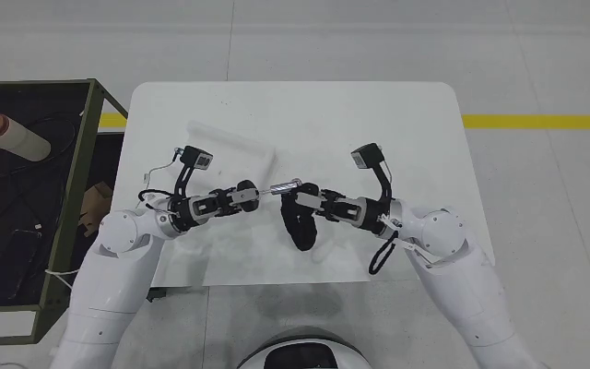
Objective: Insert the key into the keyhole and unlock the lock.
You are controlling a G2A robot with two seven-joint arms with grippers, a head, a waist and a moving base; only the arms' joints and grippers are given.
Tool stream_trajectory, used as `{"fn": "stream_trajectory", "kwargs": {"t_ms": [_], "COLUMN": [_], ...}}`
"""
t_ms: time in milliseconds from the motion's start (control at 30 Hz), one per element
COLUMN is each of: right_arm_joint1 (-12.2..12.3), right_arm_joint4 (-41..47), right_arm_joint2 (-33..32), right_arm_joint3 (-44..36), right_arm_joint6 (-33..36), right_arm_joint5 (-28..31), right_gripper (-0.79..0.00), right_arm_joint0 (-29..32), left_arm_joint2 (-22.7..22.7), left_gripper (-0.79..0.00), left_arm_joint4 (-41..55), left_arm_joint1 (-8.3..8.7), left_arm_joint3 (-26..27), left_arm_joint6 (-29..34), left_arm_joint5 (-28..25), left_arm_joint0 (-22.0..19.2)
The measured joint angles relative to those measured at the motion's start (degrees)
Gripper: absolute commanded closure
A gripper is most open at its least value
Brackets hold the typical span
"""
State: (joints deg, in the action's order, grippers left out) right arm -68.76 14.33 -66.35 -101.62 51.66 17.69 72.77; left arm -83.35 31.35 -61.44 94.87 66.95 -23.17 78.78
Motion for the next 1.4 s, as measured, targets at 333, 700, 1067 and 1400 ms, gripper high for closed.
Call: {"fn": "stream_trajectory", "kwargs": {"t_ms": [333, 700, 1067, 1400], "right_arm_joint1": [-0.11, 0.17, 0.34, 0.43], "right_arm_joint4": [3.63, 2.28, 2.72, 3.24], "right_arm_joint2": [0.36, -0.94, -0.87, -0.48], "right_arm_joint3": [0.9, -1.19, -1.33, -0.97], "right_arm_joint6": [1.41, -1.88, -2.54, -2.92], "right_arm_joint5": [-1.89, -3.68, -3.99, -4.31], "right_gripper": [0.0, 0.0, 0.0, 0.0], "right_arm_joint0": [-0.62, 1.27, 1.05, 0.68], "left_arm_joint2": [1.06, -0.57, -1.61, -1.94], "left_gripper": [0.0, 0.0, 0.0, 0.0], "left_arm_joint4": [3.28, -19.67, -43.11, -65.05], "left_arm_joint1": [-0.11, -0.2, -1.45, -2.89], "left_arm_joint3": [-0.64, 8.37, 10.56, 11.98], "left_arm_joint6": [1.7, -9.55, -29.22, -47.06], "left_arm_joint5": [2.53, -19.02, -31.0, -34.75], "left_arm_joint0": [-0.09, 4.8, 7.0, 8.82]}}
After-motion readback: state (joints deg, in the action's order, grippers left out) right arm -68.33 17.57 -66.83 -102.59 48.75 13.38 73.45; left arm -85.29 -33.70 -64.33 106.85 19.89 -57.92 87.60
